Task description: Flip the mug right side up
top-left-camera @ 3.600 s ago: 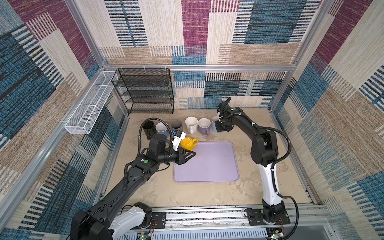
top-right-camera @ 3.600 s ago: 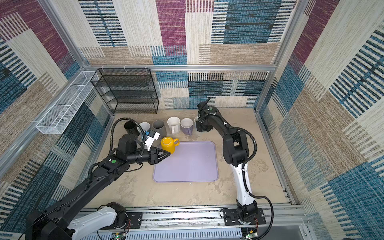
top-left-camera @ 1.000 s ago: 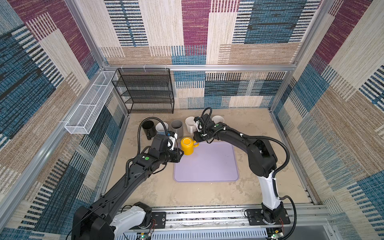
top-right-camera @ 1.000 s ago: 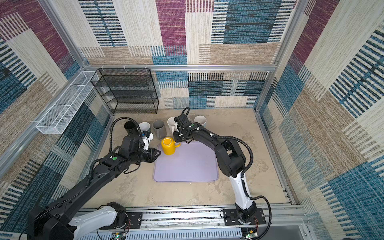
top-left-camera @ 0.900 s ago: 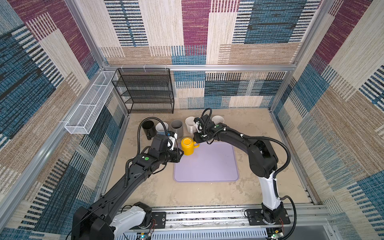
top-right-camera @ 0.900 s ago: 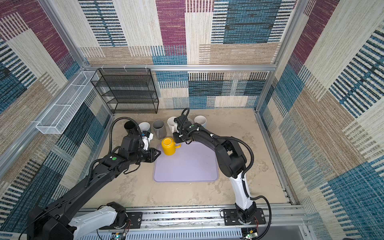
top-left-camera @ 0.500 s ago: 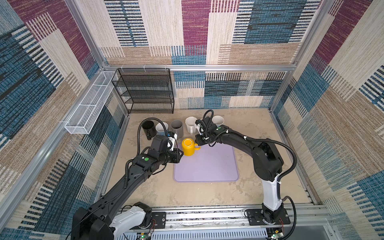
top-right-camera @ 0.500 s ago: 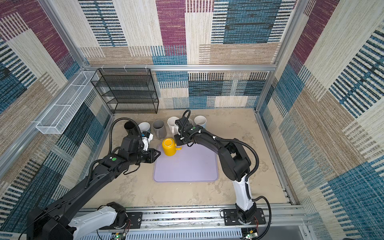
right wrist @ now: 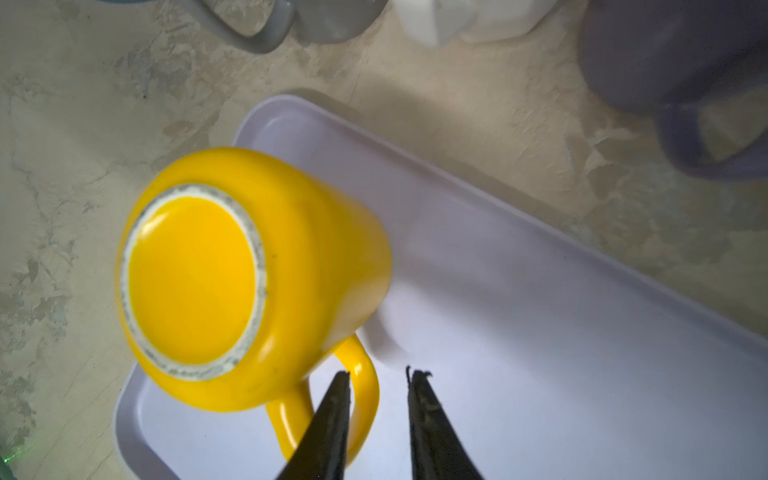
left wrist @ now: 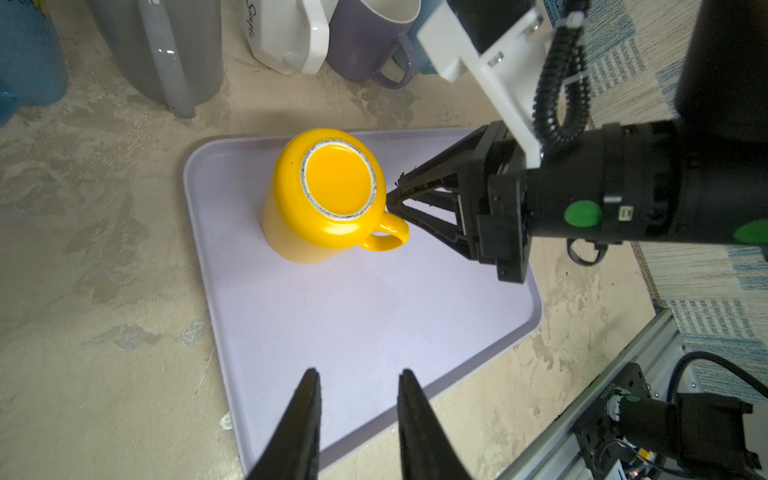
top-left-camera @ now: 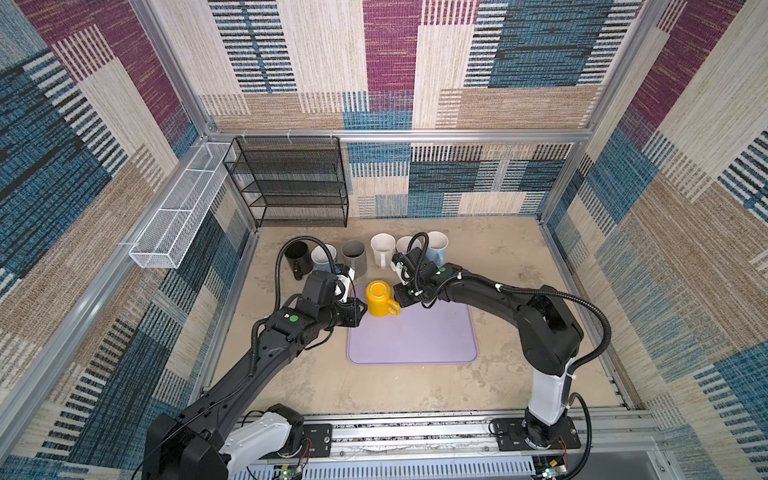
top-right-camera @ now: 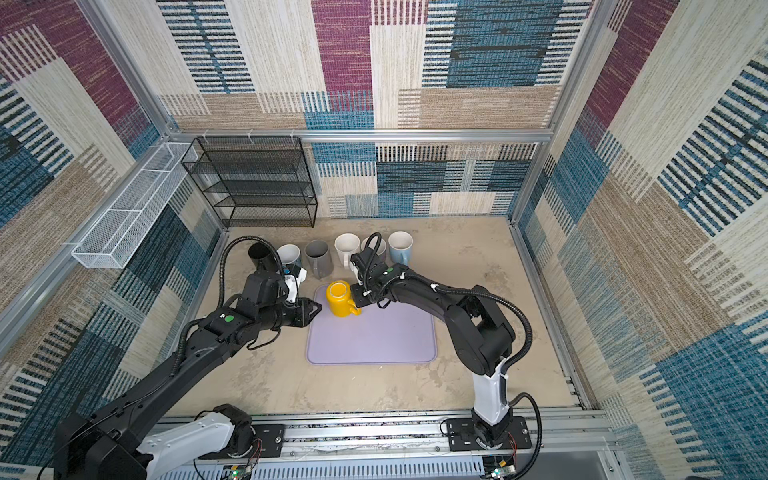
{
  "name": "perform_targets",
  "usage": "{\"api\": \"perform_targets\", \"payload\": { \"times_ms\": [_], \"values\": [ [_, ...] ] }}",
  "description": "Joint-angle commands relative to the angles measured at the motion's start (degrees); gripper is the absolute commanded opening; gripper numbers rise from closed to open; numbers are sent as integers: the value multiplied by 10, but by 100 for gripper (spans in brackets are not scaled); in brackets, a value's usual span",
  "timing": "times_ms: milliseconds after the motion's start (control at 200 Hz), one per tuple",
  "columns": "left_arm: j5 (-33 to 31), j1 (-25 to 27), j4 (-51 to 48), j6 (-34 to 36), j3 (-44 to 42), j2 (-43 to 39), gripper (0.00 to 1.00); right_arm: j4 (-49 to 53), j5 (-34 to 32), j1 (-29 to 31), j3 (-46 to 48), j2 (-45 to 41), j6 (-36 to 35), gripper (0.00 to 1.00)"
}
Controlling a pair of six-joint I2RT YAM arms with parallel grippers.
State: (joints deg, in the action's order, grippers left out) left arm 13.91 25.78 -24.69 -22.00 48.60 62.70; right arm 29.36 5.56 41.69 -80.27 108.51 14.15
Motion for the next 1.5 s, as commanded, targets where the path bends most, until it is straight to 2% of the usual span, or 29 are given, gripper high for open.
{"api": "perform_targets", "payload": {
  "times_ms": [0, 255, 586, 751, 1232, 1498],
  "values": [
    [4, 0, 3, 1, -2, 1, 29, -20, 0, 12, 16, -15, 17, 28],
    [4, -1, 3, 0, -1, 11, 29, -44, 18, 57, 37, -23, 50, 28],
    [-4, 0, -7, 2, 6, 23, 29, -76, 49, 105, -9, 11, 95, 27],
    [-10, 0, -13, 3, 10, 25, 29, -69, 32, 108, -20, 10, 92, 26],
    [-8, 0, -10, 0, 15, 38, 30, -48, -66, 104, 9, -83, 66, 28],
    [-8, 0, -21, 6, 20, 38, 30, -61, -78, 98, 34, -125, 59, 30]
  ]
}}
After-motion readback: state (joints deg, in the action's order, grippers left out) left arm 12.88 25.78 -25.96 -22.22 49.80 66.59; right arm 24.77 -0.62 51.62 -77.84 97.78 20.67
